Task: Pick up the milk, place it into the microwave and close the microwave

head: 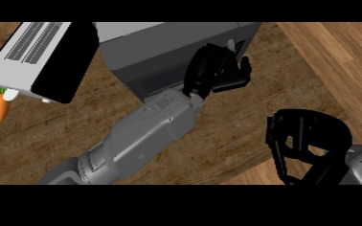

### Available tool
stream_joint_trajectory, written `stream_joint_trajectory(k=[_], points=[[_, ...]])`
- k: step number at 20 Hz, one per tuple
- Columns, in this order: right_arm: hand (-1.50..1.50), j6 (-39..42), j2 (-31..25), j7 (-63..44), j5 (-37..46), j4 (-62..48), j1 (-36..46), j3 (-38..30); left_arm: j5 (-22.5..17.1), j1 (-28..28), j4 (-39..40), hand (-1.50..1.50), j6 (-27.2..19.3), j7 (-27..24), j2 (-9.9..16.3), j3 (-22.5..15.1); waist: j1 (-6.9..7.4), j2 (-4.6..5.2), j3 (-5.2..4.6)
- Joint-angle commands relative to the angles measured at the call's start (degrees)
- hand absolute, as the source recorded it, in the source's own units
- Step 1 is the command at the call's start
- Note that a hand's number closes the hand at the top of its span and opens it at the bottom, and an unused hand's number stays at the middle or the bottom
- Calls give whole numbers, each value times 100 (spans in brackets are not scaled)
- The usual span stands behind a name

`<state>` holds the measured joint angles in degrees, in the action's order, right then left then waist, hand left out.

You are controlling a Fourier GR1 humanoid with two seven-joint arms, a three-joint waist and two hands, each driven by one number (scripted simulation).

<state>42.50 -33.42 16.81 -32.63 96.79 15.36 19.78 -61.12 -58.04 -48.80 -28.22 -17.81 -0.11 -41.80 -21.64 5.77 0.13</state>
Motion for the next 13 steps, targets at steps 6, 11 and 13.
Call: stream_joint_trajectory(k=[6, 11, 13], points=[[150, -259, 184, 50, 136, 568, -556, 223, -608, 659, 812, 150, 674, -289, 245, 473, 341, 33, -52], [150, -453, 283, 52, 270, 909, -829, 342, -765, 747, 957, 150, 1069, -400, 247, 411, 428, -14, -51], [150, -547, 315, 11, 321, 1040, -947, 414, -785, 784, 1018, 150, 1182, -478, 279, 375, 460, -20, -58]])
